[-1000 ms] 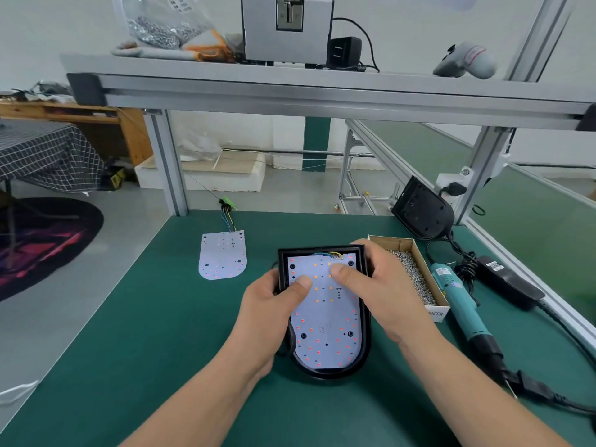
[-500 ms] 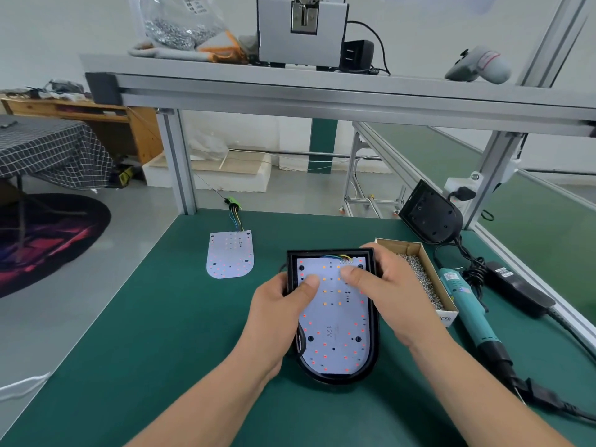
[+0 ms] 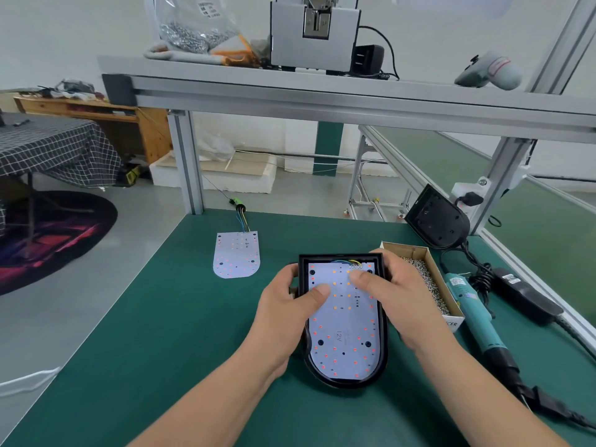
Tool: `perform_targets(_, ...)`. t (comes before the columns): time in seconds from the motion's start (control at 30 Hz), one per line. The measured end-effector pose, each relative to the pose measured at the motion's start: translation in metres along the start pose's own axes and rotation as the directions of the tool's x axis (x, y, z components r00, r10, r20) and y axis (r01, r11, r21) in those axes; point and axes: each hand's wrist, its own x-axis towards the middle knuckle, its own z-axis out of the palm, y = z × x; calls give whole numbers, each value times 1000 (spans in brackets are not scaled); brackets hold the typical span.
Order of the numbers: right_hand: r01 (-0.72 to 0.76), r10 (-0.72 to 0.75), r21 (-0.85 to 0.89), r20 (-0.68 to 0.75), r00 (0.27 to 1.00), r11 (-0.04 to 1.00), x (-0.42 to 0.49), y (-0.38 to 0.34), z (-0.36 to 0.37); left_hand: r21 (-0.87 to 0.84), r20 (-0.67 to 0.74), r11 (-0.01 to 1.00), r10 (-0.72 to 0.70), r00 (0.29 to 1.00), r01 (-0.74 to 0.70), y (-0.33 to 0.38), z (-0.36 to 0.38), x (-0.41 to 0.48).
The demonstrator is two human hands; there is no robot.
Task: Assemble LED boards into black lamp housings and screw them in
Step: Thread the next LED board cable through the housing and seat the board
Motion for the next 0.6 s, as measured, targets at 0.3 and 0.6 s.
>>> perform_targets(0.3,56,-56,-69,5,998,996,-2,-2,0,-54,7,999,-4,1000,4,5,-2,0)
perform_targets(0.6,-13,7,131,46,999,991,-6,-14,-7,-281,313,915,-199,929,291,10,-9,-4)
